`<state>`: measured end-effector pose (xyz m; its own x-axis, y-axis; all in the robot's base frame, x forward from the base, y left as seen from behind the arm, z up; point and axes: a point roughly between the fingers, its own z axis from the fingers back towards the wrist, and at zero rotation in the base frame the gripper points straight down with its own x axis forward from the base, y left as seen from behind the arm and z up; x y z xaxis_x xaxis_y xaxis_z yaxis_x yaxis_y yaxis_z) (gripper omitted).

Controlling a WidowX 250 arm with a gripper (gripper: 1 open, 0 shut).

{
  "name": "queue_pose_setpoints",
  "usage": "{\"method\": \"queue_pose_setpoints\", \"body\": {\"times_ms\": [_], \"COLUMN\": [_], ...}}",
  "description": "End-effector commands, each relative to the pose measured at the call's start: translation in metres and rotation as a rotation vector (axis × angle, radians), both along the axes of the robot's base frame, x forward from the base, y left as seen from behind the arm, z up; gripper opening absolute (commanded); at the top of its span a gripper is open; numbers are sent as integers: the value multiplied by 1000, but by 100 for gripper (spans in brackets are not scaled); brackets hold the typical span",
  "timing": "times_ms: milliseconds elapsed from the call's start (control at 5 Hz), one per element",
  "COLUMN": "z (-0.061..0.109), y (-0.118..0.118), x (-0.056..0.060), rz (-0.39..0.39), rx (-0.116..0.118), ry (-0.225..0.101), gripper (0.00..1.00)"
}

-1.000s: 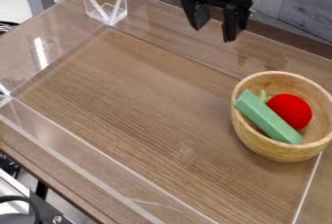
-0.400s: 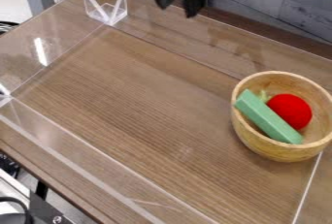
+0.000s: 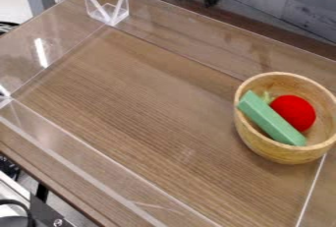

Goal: Put the green stick in the brown bowl

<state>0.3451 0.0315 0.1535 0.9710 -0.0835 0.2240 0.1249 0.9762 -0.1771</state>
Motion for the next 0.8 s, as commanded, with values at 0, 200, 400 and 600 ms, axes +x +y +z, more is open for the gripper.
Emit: {"method": "queue_pose_setpoints", "body": {"times_ms": [0, 200, 400, 600], "z": [15, 9, 9, 10], "y": [11, 18, 16, 11], "x": [12, 1, -10, -9], "rz": [11, 34, 54, 90], "rx": [24, 38, 43, 27], "ry": [-41, -34, -28, -26], "gripper": [100, 100, 100, 100]}}
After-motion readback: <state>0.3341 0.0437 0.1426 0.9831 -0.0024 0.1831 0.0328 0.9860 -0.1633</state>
